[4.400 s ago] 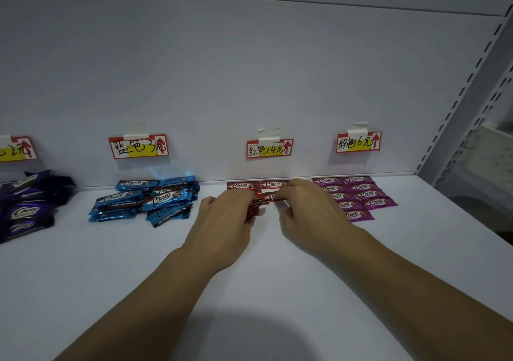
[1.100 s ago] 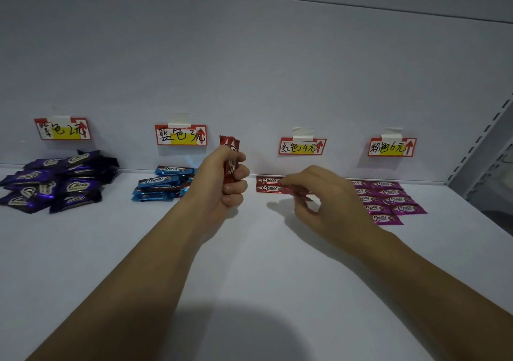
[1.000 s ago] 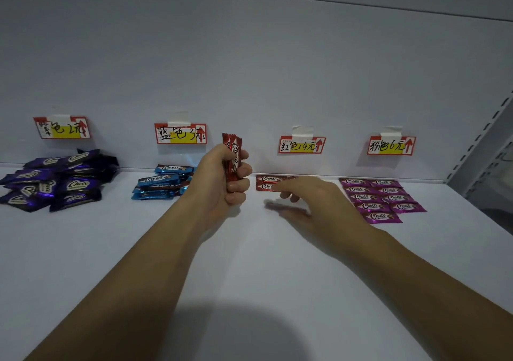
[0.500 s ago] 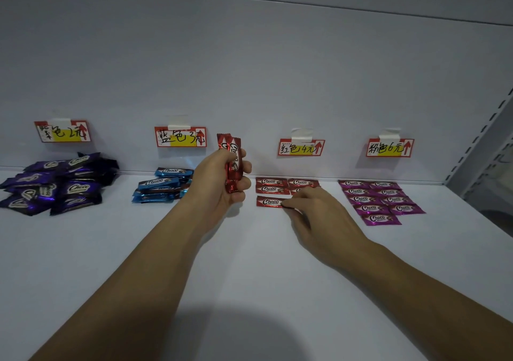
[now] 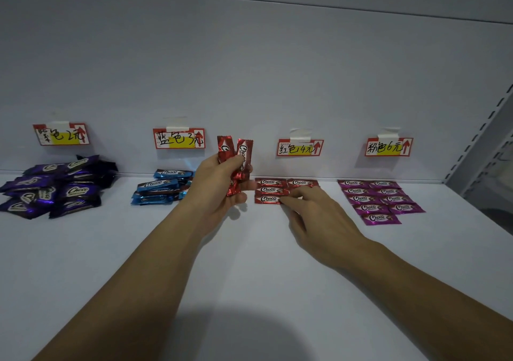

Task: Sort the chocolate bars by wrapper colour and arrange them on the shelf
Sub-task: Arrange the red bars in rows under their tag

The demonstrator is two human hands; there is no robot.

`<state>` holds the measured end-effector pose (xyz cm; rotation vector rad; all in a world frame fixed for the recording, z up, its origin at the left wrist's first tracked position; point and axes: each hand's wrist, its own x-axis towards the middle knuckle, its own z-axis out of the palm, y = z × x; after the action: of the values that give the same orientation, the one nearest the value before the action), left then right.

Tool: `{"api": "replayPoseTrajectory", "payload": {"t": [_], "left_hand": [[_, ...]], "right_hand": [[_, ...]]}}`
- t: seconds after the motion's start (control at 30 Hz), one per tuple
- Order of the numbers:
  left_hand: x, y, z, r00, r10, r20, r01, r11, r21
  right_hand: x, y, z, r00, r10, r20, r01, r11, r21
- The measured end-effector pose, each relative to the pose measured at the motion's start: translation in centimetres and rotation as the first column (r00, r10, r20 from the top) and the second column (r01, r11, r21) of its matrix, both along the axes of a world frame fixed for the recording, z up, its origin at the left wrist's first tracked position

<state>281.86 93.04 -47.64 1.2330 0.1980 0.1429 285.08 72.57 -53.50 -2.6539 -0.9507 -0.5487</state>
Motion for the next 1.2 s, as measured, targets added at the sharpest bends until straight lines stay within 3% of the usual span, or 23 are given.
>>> {"api": "replayPoseTrajectory", "payload": {"t": [0.2,0.27,0.3,0.37,0.43,0.57,0.67,0.73,0.83,0.93,0.97,1.0,1.07,1.13,1.2], "left_hand": [[0.2,0.2,-0.5,1.000,-0.030,-0.008,0.031,0.996,0.082],[0.2,0.2,-0.9,0.999,-0.047,-0.002,0.047,0.991,0.129],[0.2,0.1,-1.1,0.999,-0.051,0.002,0.050,0.986,0.159],[-0.1,-0.6,-1.3,0.997,-0.075,0.008,0.072,0.974,0.215],[-0.4,-1.6,-1.5,0.992,-0.126,0.024,0.116,0.960,0.254],[-0.7,-3.0,-2.0,0.958,-0.286,-0.003,0.278,0.929,0.243],[-0.4,-2.9,-1.9,0.972,-0.237,-0.014,0.236,0.957,0.170],[-0.2,-2.4,-1.7,0.982,-0.185,-0.022,0.186,0.971,0.153],[-0.2,-1.7,-1.5,0.981,-0.190,-0.024,0.192,0.974,0.123],[-0.3,-2.0,-1.6,0.986,-0.164,0.001,0.163,0.981,0.102],[-0.3,-2.0,-1.8,0.992,-0.118,0.038,0.109,0.974,0.198],[-0.2,-2.0,-2.2,0.992,-0.085,0.092,0.042,0.916,0.398],[-0.3,-1.8,-3.1,0.973,-0.129,0.192,-0.078,0.599,0.797],[-0.3,-2.0,-3.7,0.954,-0.205,0.216,-0.134,0.354,0.926],[0.0,-2.4,-4.2,0.946,-0.230,0.228,-0.175,0.228,0.958]], "right_hand": [[-0.1,0.0,0.1,0.999,0.008,-0.041,-0.008,1.000,-0.021],[-0.4,0.1,0.8,0.991,0.015,-0.134,0.002,0.992,0.125],[-0.6,0.1,1.4,0.977,0.029,-0.211,0.031,0.961,0.276],[-0.5,0.0,2.9,0.931,0.152,-0.331,0.081,0.799,0.595],[-0.3,-0.4,4.2,0.880,0.303,-0.365,0.096,0.640,0.763],[-0.4,-0.7,5.2,0.836,0.389,-0.387,0.105,0.578,0.809],[0.2,-1.7,6.1,0.871,0.318,-0.374,0.175,0.510,0.842],[0.8,-2.9,6.4,0.886,0.225,-0.405,0.203,0.598,0.776],[1.4,-3.9,5.3,0.892,0.063,-0.448,0.173,0.868,0.466],[1.7,-3.7,3.7,0.919,-0.017,-0.394,0.138,0.950,0.282],[1.7,-3.6,3.4,0.929,-0.035,-0.368,0.138,0.956,0.259],[1.9,-3.5,3.4,0.944,-0.061,-0.325,0.139,0.965,0.223],[2.1,-3.7,3.8,0.973,-0.115,-0.199,0.143,0.981,0.129],[2.1,-3.9,4.3,0.981,-0.124,-0.150,0.142,0.983,0.115],[1.6,-3.9,4.3,0.973,-0.118,-0.198,0.138,0.986,0.089]]}}
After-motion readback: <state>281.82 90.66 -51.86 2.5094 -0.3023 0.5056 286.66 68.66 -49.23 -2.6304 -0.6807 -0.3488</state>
